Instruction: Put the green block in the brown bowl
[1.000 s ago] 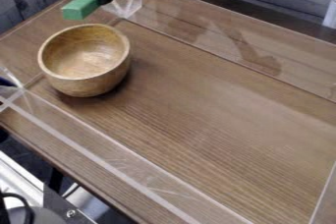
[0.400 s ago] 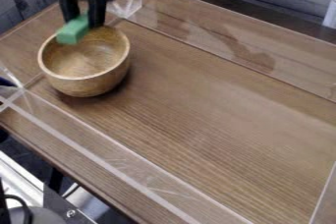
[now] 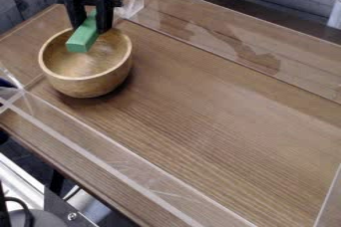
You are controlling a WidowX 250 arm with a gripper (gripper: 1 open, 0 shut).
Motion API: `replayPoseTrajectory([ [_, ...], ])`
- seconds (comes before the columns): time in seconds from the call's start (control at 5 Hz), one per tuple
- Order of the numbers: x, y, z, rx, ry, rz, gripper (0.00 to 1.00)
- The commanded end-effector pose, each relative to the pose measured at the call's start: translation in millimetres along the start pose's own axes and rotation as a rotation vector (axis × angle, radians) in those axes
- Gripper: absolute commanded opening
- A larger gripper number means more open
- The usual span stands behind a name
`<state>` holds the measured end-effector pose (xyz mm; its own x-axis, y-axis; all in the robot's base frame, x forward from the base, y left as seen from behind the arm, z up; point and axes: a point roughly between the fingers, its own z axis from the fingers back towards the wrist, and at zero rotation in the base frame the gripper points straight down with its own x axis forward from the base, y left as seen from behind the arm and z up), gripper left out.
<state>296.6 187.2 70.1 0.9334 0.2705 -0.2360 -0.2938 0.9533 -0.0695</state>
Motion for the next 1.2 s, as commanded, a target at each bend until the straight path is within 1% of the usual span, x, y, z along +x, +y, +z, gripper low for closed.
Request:
replayPoseTrajectory([
  [0.0, -4.1, 12.3, 24.2, 0.033, -0.078, -0.004, 0.00],
  [0.2, -6.9, 25.3, 19.9, 0.040, -0.071, -0.003, 0.00],
  [0.4, -11.1, 29.4, 14.7, 0.046, -0.063, -0.002, 0.00],
  [0.6, -13.1, 27.6, 13.6, 0.055, -0.094, -0.003, 0.00],
  [1.0, -7.4, 26.1, 12.5, 0.029, -0.111, -0.058, 0.00],
])
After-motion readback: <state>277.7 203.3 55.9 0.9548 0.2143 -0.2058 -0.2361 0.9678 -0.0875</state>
